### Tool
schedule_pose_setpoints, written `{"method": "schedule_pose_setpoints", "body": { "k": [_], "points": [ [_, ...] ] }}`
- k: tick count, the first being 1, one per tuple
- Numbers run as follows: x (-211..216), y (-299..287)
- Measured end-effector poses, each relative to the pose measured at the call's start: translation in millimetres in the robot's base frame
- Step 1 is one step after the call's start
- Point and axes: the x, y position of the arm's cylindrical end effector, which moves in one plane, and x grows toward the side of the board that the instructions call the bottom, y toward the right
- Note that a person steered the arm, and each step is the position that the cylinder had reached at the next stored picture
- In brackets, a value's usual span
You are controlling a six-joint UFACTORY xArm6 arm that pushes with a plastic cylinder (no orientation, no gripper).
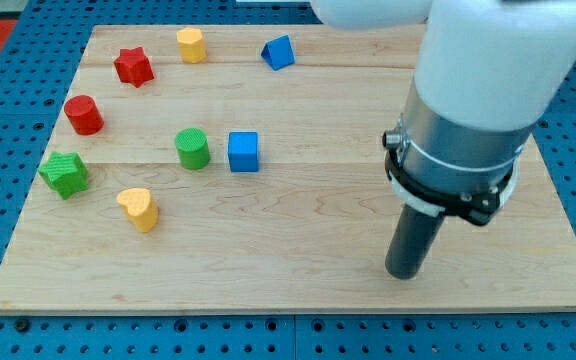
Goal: Move the blue cube to the right of the green circle
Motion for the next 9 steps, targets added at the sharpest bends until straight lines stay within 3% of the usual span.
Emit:
{"method": "schedule_pose_setpoints", "body": {
  "k": [4, 6, 8, 9],
  "points": [
    [-91.9, -203.8],
    [-108.6, -223.7],
    [-137.8, -285.6],
    [-154.0, -249.1]
  ]
}}
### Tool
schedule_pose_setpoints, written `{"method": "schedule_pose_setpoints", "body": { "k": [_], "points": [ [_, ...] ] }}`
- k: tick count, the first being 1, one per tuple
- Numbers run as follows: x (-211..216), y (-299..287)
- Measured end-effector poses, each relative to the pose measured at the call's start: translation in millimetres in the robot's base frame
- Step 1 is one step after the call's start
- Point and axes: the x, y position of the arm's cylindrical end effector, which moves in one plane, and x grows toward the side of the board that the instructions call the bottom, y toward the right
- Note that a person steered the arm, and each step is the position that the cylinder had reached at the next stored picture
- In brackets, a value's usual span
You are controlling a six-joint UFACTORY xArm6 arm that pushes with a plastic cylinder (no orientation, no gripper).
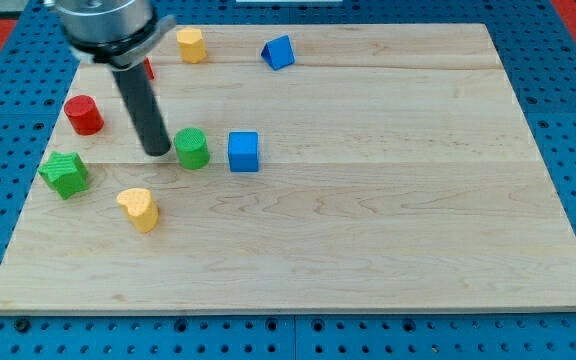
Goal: Move the blue cube to the right of the green circle
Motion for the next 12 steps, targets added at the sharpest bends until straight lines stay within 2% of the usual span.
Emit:
{"method": "schedule_pose_setpoints", "body": {
  "k": [4, 5, 6, 9, 10, 12],
  "points": [
    [3.4, 49.9],
    [-15.2, 49.3],
    [-27.0, 78.3],
    [10.3, 102.7],
    [-9.5, 130.4],
    [7.2, 175.3]
  ]
}}
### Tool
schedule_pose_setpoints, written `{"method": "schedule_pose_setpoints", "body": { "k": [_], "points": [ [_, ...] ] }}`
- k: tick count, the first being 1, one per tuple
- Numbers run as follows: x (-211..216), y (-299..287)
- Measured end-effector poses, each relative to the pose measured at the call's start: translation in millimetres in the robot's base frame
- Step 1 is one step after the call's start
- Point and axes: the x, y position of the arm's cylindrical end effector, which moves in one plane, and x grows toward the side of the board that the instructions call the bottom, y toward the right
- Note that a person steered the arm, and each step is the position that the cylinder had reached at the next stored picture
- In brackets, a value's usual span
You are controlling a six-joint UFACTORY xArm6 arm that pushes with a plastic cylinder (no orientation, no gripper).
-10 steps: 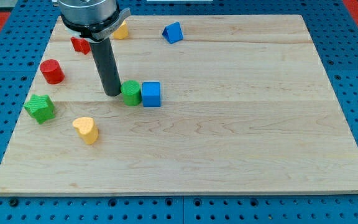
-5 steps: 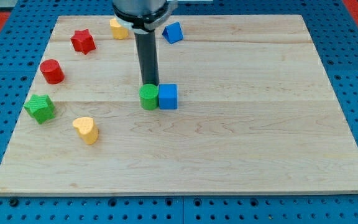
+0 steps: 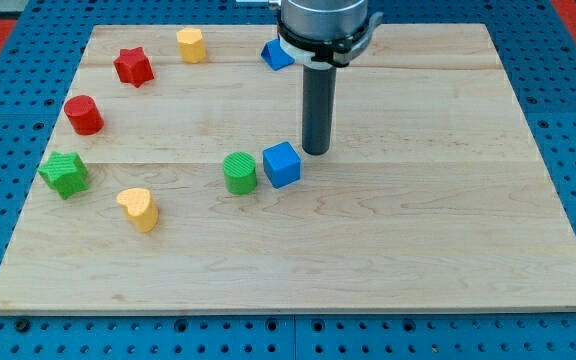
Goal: Move the blue cube to the right of the green circle
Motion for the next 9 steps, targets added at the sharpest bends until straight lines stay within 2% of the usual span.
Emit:
{"method": "schedule_pose_setpoints", "body": {
  "k": [1, 2, 3, 4, 6, 8, 9],
  "points": [
    [-1.5, 0.1],
    [-28.3, -14.7],
    [-28.0, -33.0],
    [-7.4, -32.1],
    [15.8, -12.3],
    [15.8, -0.8],
    [7.2, 33.3]
  ]
}}
